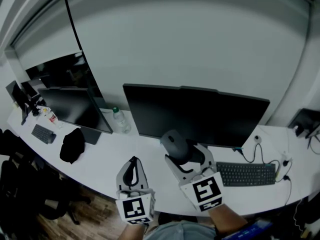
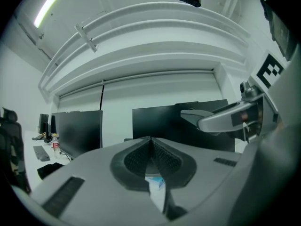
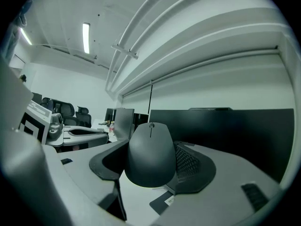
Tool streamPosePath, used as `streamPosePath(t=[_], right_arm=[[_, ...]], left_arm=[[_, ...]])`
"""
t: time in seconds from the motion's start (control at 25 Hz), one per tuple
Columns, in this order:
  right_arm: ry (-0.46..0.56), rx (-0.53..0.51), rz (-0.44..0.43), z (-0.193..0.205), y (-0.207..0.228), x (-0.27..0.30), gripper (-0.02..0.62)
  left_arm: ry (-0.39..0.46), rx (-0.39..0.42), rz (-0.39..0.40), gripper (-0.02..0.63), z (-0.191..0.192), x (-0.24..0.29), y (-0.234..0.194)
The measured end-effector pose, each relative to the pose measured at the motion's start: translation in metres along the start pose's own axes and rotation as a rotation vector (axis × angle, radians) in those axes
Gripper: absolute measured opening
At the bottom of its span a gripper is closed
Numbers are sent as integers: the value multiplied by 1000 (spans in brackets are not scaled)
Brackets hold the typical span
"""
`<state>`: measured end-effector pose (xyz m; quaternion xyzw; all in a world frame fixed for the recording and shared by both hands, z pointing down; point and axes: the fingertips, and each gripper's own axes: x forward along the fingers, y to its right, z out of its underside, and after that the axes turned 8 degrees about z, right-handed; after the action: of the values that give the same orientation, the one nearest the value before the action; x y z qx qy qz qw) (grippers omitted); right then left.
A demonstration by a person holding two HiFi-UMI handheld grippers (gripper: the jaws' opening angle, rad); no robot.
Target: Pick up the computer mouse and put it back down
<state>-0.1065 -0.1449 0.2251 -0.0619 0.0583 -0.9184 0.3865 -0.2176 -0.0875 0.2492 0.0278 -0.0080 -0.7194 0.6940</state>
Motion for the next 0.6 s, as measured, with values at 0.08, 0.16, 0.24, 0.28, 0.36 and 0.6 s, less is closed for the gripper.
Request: streamPosePath(t=[0.08, 0.16, 0.24, 0.28, 0.36, 0.6], right_arm=[[-5, 4, -2, 2, -2, 1, 302], [-13, -2, -8, 4, -4, 3, 302], [-18, -3, -14, 7, -6, 5, 302], [-21, -4, -16, 8, -7, 6, 302], [-30, -7, -21, 11, -10, 9, 302], [-69, 7, -21, 29, -15, 12, 302]], left_arm=[[3, 5, -6, 8, 3, 0, -2], [-1, 0, -7, 8, 5, 0, -3], [-9, -6, -4, 8, 7, 0, -3], [-12, -7, -2, 8, 8, 0, -4], [-20, -13, 0, 8, 10, 0, -5], [-31, -29, 6, 8, 19, -3, -8]])
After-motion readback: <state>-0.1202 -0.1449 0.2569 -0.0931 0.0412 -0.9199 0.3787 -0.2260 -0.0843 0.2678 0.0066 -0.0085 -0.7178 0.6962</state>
